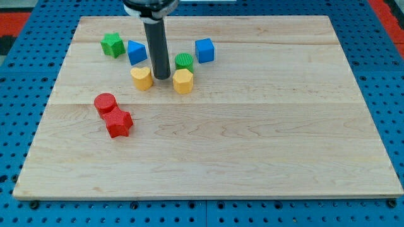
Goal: Push the yellow heart close to the red circle
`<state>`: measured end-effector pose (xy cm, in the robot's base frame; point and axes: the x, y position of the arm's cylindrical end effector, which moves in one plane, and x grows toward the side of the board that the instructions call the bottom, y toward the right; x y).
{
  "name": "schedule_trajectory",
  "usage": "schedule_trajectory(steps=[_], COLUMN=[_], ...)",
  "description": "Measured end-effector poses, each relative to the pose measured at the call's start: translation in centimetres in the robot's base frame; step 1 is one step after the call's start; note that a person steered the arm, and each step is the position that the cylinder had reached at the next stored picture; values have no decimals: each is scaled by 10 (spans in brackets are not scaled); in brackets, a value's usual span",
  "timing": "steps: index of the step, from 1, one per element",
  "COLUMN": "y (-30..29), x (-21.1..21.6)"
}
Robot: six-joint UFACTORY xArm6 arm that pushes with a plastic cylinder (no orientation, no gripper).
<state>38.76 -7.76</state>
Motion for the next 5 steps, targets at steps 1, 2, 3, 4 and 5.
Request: schedule_trajectory(steps=[1,2,3,4,5], y=[-47,-47,-22,-50,-62], x=[9,-7,-46,-56,-27])
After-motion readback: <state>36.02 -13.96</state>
